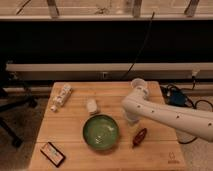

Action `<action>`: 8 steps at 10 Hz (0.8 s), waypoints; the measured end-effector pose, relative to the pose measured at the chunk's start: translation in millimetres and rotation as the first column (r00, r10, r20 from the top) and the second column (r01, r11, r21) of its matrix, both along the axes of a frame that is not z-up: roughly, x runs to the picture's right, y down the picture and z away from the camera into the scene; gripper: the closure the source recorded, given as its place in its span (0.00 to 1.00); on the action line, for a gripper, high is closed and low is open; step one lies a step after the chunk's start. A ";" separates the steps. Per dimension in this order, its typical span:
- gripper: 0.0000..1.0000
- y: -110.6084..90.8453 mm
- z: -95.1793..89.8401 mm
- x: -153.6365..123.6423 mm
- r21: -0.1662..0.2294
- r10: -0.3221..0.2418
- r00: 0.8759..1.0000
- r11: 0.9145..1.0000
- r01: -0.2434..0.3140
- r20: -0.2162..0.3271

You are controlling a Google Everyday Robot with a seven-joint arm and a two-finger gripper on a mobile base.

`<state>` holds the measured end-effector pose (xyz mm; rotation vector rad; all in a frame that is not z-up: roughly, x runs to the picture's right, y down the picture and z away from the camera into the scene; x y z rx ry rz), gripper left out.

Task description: Push the ceramic bowl across the table

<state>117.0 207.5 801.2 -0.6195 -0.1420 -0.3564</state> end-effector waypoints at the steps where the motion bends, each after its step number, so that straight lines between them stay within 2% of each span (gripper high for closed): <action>1: 0.76 1.7 0.0 -10.4 -0.003 -0.005 1.000 1.000 0.005 0.016; 3: 0.93 6.1 -0.4 -17.4 -0.012 -0.013 0.999 1.000 0.013 0.032; 4: 0.98 7.6 -1.3 -23.6 -0.015 -0.020 0.999 1.000 0.020 0.045; 8: 1.00 15.0 -9.1 -46.0 -0.034 -0.036 0.993 0.999 0.040 0.110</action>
